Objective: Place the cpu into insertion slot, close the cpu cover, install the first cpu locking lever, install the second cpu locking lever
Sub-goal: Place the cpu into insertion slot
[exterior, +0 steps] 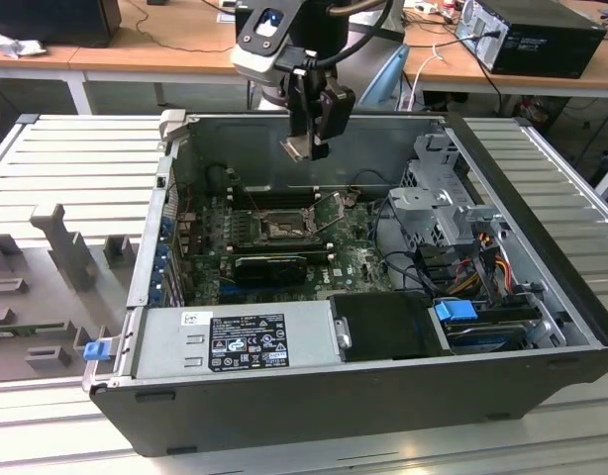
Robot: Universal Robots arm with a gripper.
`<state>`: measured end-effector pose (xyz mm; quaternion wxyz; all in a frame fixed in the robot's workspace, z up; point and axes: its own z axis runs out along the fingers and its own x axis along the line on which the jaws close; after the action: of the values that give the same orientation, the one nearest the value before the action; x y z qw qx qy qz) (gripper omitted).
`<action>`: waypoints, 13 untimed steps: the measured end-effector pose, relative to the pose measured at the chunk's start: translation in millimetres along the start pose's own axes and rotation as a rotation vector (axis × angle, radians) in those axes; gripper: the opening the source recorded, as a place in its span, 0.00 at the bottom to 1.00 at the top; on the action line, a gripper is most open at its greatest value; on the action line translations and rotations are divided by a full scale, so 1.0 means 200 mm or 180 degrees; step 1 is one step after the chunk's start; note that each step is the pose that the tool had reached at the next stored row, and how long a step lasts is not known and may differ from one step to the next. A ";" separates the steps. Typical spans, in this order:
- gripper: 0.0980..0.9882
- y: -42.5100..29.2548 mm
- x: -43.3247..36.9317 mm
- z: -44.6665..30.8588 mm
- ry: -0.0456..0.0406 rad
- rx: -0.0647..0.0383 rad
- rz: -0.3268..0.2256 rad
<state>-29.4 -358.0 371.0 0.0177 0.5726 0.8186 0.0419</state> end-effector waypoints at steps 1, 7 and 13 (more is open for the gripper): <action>0.48 0.000 0.000 0.001 -0.0004 -0.0001 0.0043; 0.48 -0.001 0.000 0.011 -0.0020 0.0003 0.0102; 0.48 -0.002 0.000 0.024 -0.0027 0.0010 0.0184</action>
<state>-29.4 -357.9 366.2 0.0190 0.5962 0.8017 0.0387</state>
